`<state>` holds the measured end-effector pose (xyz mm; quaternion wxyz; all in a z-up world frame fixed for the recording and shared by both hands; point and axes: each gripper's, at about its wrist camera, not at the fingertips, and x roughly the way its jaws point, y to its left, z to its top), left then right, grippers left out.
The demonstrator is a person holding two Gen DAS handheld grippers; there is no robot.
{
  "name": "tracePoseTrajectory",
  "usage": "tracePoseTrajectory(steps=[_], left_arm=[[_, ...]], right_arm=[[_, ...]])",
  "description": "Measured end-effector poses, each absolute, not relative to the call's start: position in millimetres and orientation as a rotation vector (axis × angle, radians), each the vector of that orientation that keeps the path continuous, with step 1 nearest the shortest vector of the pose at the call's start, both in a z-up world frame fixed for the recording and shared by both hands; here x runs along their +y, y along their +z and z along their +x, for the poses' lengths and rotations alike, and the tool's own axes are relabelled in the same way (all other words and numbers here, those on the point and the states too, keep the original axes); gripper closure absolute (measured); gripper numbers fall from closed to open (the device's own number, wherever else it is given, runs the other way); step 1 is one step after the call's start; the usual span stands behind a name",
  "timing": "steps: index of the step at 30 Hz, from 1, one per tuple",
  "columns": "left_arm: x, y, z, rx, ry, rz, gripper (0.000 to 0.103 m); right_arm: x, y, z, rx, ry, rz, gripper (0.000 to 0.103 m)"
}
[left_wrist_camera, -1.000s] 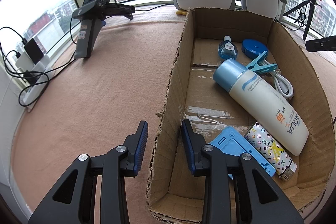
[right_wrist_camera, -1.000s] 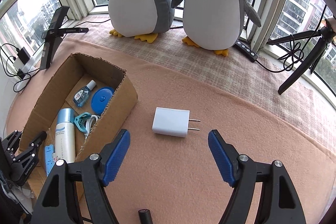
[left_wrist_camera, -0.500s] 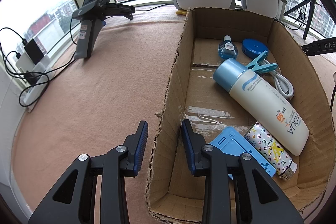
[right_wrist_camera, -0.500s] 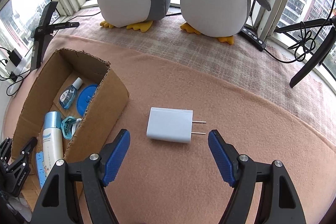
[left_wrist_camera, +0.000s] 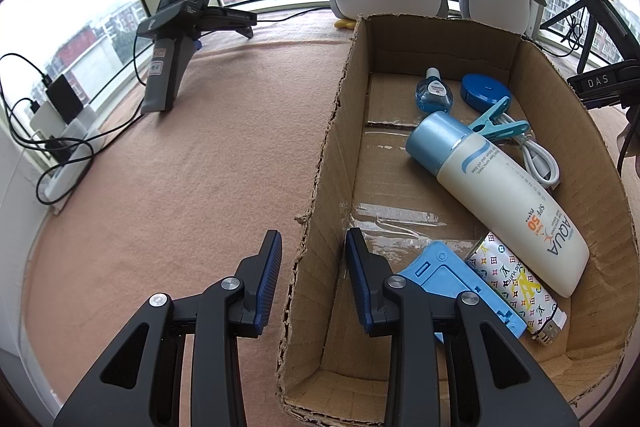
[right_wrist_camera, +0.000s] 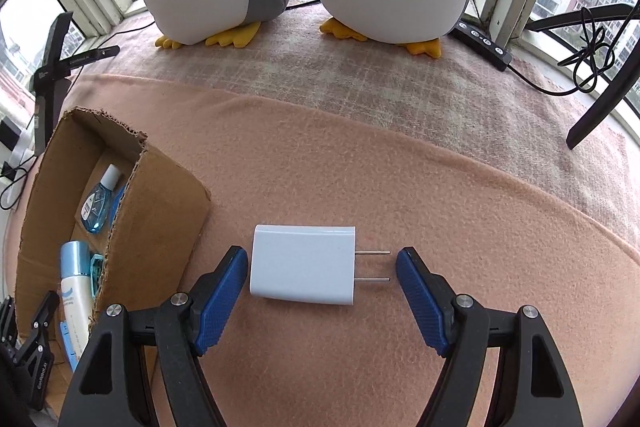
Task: Organize rigid objects
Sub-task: 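Move the right tool to the white charger plug and grasp it, then carry the white charger plug into the box and release it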
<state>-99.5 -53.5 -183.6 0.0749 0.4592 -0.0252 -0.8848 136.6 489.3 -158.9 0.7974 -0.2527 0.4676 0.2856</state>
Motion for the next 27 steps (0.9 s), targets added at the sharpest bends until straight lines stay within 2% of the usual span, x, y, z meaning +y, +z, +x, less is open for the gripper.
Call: tracePoseTrajectory(steps=[7, 9, 11, 27], left_arm=[[-53.5, -183.6, -99.5, -0.075, -2.654, 1.378, 0.072], [-53.6, -183.6, -99.4, -0.075, -2.655, 1.377, 0.072], [-53.5, -183.6, -99.5, -0.075, -2.654, 1.377, 0.072], [-53.7, -183.7, -99.5, -0.072, -2.655, 1.376, 0.072]], right_arm=[[494.5, -160.2, 137.5, 1.008, 0.589, -0.557, 0.030], [496.0, -160.8, 135.7, 1.000, 0.578, -0.580, 0.034], [496.1, -160.4, 134.1, 0.992, 0.572, -0.596, 0.043], [471.8, -150.8, 113.4, 0.970, 0.575, -0.550, 0.043]])
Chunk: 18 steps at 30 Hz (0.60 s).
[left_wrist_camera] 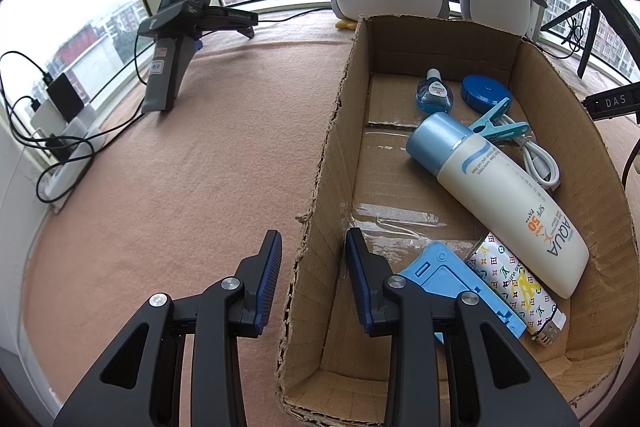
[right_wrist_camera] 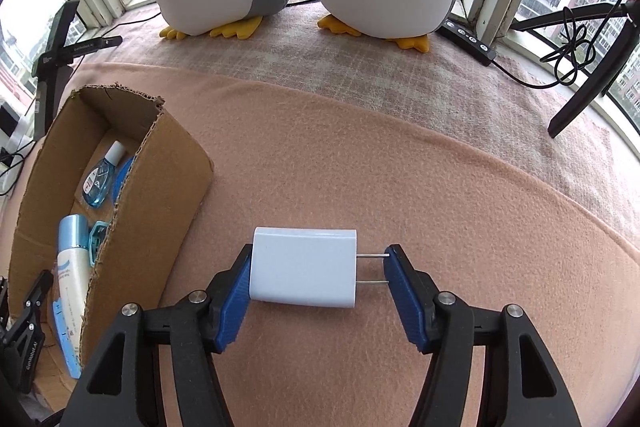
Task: Organize rigid objects
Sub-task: 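Carry the white charger plug into the box and release it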
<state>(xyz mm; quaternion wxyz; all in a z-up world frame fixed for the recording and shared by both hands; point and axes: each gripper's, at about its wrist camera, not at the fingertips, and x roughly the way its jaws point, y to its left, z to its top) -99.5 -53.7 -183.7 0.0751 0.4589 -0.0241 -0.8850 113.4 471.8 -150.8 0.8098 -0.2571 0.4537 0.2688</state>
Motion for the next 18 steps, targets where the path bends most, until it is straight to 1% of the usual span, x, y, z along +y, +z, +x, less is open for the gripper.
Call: tracePoseTrajectory(steps=[6, 11, 18], left_arm=[[-53.5, -183.8, -99.4, -0.073, -2.655, 1.376, 0.072], [-53.4, -183.7, -99.5, -0.073, -2.655, 1.376, 0.072], [-53.4, -183.7, -99.4, -0.073, -2.655, 1.376, 0.072]], right_arm=[[463.9, -121.9, 91.3, 0.906, 0.598, -0.513, 0.043], [477.4, -98.7, 63.2, 0.845, 0.658, -0.510, 0.043], [512.5, -87.4, 19.5, 0.769, 0.757, -0.546, 0.043]])
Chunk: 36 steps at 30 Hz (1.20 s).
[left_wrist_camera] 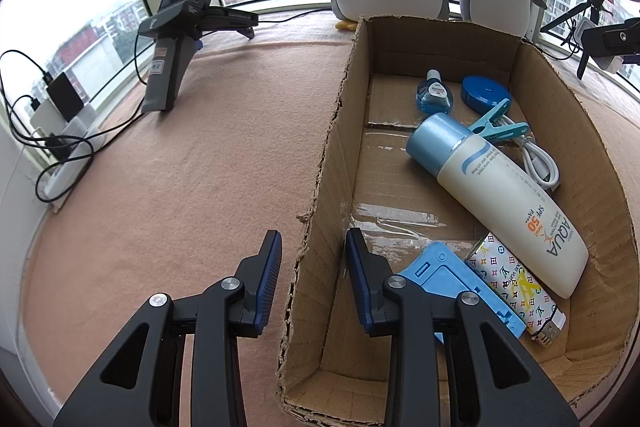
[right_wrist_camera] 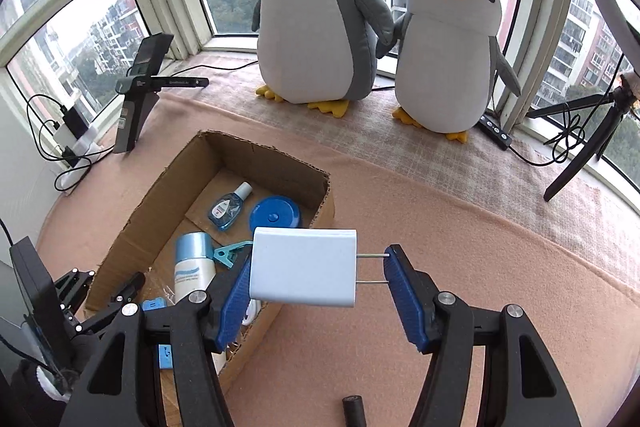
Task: Organize rigid objects
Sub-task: 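Carry the white charger plug into the box and release it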
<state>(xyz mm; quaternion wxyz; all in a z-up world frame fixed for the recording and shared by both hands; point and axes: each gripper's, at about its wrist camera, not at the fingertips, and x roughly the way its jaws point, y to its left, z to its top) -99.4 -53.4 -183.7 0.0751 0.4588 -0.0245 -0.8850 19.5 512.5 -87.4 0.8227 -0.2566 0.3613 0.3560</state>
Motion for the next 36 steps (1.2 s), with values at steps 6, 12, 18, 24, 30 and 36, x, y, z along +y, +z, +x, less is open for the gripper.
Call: tracePoseTrajectory(steps=[6, 12, 18, 24, 30, 36], left_arm=[[-53.4, -183.8, -99.4, -0.072, -2.655, 1.376, 0.072], [-53.5, -183.7, -99.5, -0.072, -2.655, 1.375, 0.072], [-53.5, -183.8, -99.6, -0.071, -2.656, 1.375, 0.072], [-53.6, -183.8, -99.6, -0.071, -2.655, 1.375, 0.072], [-53.7, -183.8, -99.5, -0.071, -2.656, 1.375, 0.072], [-53.8, -183.8, -99.5, -0.070, -2.656, 1.375, 0.072]], right_arm=[[536.0, -94.8, -1.5, 0.765, 0.807, -0.597, 0.043], [557.4, -109.7, -9.1, 0.777, 0.831, -0.651, 0.043], [577.4, -128.5, -12.2, 0.792, 0.836, -0.705, 0.043], [585.6, -137.1, -11.0, 0.801, 0.836, -0.730, 0.043], [586.9, -136.4, -7.4, 0.801, 0.830, -0.720, 0.043], [588.1, -136.0, -7.3, 0.799, 0.833, -0.718, 0.043]])
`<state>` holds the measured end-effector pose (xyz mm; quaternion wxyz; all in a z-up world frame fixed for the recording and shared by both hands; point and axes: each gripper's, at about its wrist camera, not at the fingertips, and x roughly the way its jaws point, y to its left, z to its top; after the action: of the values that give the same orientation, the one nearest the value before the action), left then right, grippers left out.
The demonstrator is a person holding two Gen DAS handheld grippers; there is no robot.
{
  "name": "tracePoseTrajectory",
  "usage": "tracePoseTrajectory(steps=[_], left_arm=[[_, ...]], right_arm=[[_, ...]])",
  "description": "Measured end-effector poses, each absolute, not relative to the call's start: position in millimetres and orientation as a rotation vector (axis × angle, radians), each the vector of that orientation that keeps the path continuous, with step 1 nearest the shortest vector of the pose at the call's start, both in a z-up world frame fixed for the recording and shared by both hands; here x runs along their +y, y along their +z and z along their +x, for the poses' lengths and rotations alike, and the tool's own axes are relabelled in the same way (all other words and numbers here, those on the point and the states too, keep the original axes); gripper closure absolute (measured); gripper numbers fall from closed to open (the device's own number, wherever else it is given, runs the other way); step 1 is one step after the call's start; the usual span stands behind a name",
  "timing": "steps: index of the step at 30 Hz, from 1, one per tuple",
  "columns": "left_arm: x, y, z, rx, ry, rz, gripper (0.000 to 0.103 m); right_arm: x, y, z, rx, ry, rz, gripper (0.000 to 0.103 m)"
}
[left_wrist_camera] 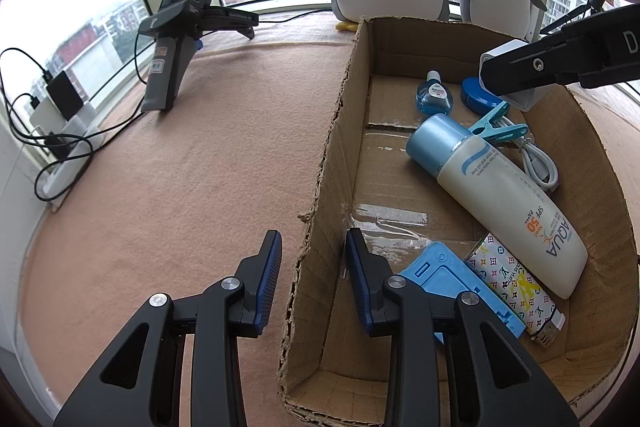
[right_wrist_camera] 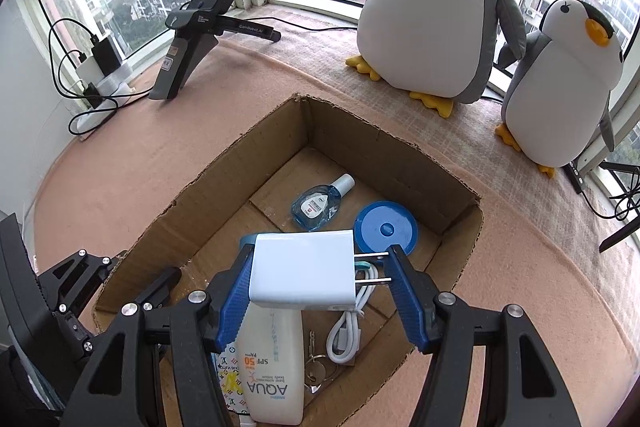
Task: Organize rigid objects
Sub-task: 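Carry the white charger plug into the box and release it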
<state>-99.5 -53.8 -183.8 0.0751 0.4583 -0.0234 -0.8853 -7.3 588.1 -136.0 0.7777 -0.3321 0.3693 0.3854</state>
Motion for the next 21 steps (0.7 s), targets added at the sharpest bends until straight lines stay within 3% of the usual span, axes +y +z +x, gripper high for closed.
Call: tracePoseTrajectory(steps=[3, 7, 21], left_arm=[[-53.8, -183.8, -99.5, -0.070, -2.656, 1.374, 0.072], [-53.9, -184.0, -99.8, -0.067, -2.656, 1.376, 0.072], [-53.4, -184.1, -100.1, -0.067, -2.656, 1.375, 0.072]], right_arm=[[589.1, -134.9, -9.3, 0.787, 0.833, -0.724, 0.042], [588.7, -131.7, -10.2, 0.773, 0.829, -0.720, 0.023], [569.9, -116.9, -13.9, 0.769, 0.809, -0.692, 0.022]])
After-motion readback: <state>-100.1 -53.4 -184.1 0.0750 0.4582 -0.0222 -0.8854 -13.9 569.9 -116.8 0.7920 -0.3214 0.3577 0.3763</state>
